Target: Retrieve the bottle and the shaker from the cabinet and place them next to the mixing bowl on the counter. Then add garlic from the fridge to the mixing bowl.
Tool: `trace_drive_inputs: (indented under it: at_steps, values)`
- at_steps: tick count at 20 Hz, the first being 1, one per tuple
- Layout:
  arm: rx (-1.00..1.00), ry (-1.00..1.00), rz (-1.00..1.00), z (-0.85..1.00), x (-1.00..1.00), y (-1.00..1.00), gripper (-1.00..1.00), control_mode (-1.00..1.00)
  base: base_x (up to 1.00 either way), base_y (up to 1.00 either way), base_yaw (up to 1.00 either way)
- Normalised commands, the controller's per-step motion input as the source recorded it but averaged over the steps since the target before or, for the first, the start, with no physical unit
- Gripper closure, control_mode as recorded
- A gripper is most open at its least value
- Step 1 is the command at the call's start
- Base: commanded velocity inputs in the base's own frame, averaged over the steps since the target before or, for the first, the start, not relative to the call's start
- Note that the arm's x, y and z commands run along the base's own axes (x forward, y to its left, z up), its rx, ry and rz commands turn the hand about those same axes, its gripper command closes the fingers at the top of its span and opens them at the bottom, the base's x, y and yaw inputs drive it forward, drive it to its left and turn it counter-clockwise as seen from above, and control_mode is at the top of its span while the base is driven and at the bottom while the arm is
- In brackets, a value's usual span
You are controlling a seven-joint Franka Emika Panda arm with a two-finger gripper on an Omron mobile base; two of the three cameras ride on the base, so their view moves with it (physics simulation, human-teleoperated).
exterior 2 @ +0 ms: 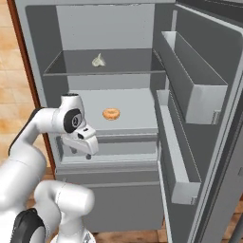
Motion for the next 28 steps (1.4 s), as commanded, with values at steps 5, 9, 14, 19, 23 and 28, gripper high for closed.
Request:
trace_drive_inputs:
  at_steps: [5,9,14,19,23,28]
  values:
    - [-0.04,-0.21,0.09,0.32,0.0,0.01,-1.0,-1.0,0.0,0.0,0.03]
    - [-0.23,-0.36,0.12,0.94,0.0,0.19,-1.0,-1.0,0.0,0.0,0.0]
    - [-0.1,-0.44,0.11,1.0,0.0,0.03,-1.0,-1.0,0.0,0.0,0.0]
    - [0.01,-0.4,0.11,1.0,0.0,0.0,-1.0,-1.0,0.0,0.0,0.0]
    - [0.03,-0.32,0.1,1.0,0.0,0.0,-1.0,-1.0,0.0,0.0,0.0]
    - [0.0,-0.2,0.08,1.0,0.0,0.0,-1.0,-1.0,0.0,0.0,0.0]
